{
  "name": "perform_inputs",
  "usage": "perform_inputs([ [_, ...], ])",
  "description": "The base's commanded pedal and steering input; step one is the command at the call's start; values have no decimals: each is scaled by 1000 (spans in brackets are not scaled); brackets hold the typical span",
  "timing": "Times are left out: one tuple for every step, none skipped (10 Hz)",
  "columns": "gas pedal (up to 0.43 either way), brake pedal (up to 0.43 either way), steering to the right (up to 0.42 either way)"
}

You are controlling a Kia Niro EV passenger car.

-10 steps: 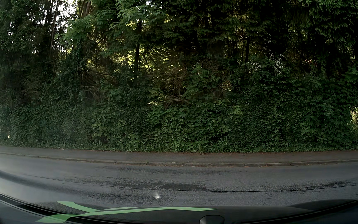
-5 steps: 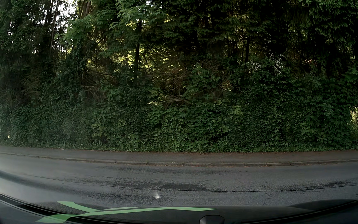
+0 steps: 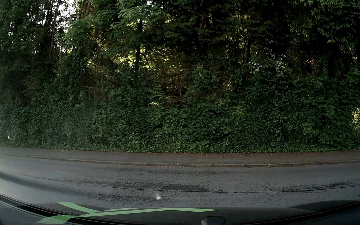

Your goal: Follow the waypoints while adhering to traffic rules and regulations

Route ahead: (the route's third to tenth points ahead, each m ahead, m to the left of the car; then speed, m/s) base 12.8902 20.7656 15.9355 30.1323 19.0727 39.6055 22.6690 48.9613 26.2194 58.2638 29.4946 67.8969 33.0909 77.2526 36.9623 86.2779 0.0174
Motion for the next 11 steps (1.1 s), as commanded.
perform_inputs([
  [0, 207, -961],
  [0, 177, -967],
  [0, 165, -970],
  [0, 98, -970],
  [0, 0, -971],
  [0, 0, -971],
  [0, 0, -971],
  [0, 0, -971],
  [0, 0, -971],
  [0, 0, -971],
  [0, 0, -971],
])
